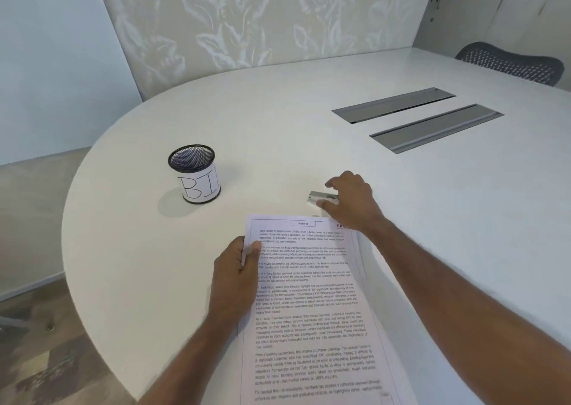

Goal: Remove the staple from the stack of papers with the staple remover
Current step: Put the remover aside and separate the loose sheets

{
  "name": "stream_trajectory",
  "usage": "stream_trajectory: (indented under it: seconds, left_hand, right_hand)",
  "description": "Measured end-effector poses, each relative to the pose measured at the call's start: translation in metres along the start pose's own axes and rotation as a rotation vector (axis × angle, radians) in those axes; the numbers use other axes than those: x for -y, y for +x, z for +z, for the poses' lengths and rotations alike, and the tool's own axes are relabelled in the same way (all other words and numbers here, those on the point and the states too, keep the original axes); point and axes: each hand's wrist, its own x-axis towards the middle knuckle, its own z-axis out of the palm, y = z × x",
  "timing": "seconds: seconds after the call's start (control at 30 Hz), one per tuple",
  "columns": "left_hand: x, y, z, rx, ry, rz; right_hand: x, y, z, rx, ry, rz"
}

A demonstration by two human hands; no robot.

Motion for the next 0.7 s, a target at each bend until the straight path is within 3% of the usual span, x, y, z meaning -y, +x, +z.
stream_trajectory:
  seconds: [0.13, 0.27, 0.3, 0.37, 0.47, 0.53, 0.7]
  left_hand:
    - [0.001, -0.001, 0.0, 0.004, 0.016, 0.006]
    - [0.005, 0.001, 0.0, 0.003, 0.01, 0.011]
    - [0.006, 0.002, 0.0, 0.004, 0.006, 0.017]
    - [0.007, 0.002, 0.001, 0.0, 0.002, 0.024]
    - [0.006, 0.002, 0.001, -0.007, 0.027, 0.036]
    - [0.006, 0.002, 0.001, -0.01, 0.036, 0.033]
    - [0.005, 0.002, 0.002, -0.025, 0.041, 0.023]
  right_hand:
    - [-0.002, 0.01, 0.009, 0.139, -0.018, 0.044]
    - [-0.009, 0.016, 0.008, 0.125, 0.081, 0.069]
    - [-0.008, 0.017, 0.005, 0.097, 0.22, 0.094]
    - [0.0, 0.015, -0.006, 0.077, 0.736, 0.166]
    - [0.017, 0.009, -0.021, 0.24, 1.536, 0.258]
    - [0.026, 0.003, -0.025, 0.367, 1.731, 0.294]
    - [0.042, -0.012, -0.024, 0.506, 1.807, 0.37]
